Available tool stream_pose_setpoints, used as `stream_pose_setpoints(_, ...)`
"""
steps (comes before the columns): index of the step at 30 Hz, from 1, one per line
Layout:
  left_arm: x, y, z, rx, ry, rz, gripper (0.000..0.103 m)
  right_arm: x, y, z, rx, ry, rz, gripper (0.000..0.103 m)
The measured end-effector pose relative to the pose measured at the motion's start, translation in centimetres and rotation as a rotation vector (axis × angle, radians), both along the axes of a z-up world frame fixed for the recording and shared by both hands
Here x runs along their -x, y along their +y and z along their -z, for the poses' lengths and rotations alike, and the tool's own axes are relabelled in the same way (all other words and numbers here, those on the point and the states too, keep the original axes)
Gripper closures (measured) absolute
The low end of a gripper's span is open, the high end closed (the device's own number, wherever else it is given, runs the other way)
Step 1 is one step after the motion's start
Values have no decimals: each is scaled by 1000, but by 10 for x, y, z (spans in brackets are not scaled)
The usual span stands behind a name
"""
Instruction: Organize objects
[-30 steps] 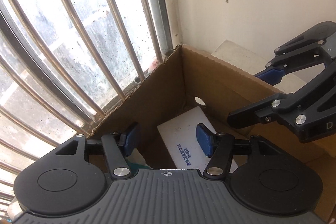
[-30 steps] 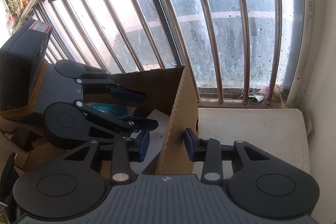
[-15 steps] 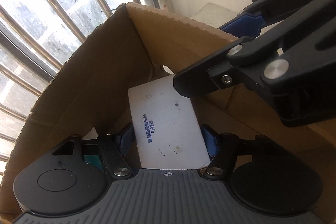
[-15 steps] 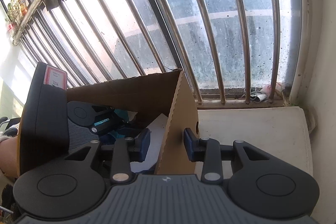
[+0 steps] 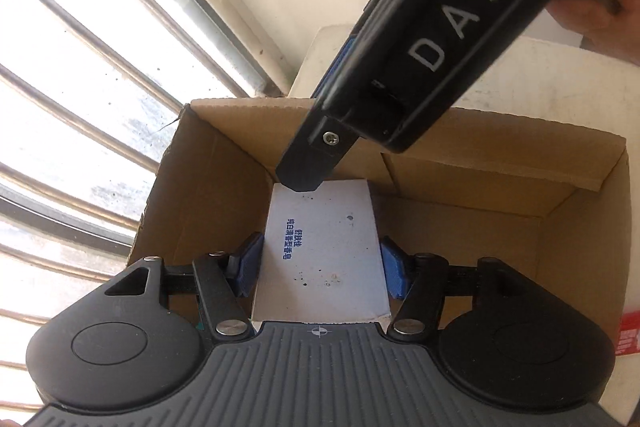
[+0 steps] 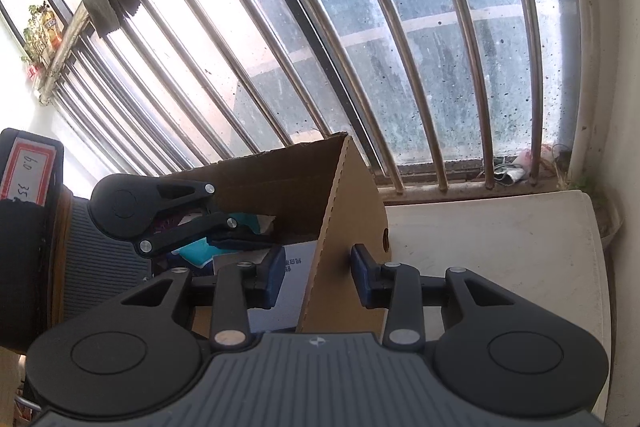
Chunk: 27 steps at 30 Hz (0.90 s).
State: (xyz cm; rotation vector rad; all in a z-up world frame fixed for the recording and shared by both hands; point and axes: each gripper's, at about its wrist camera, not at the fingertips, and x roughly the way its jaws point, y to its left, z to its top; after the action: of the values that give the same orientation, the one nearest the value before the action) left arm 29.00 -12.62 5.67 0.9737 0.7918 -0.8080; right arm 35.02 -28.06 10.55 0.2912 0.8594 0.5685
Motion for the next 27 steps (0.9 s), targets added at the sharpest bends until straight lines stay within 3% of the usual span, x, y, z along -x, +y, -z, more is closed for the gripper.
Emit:
stream_pose_setpoints(8, -2, 17, 4, 35, -32, 139, 43, 2, 7, -9, 59, -48, 1, 62)
stream_pose_setpoints(12, -5, 26, 22, 56, -77, 182, 38, 2, 10, -7, 71, -56, 6, 62)
stream_pose_setpoints(14, -8, 29, 19, 91, -78, 148, 31, 2, 9, -6, 66, -54, 6, 62)
stream_pose_setpoints(19, -3, 30, 5, 97, -40, 83, 39, 1, 9, -3, 73, -50, 5, 62)
stream_pose_setpoints(27, 10, 28, -4, 109, -40, 69, 40, 1, 16, -1, 101, -69, 14, 59)
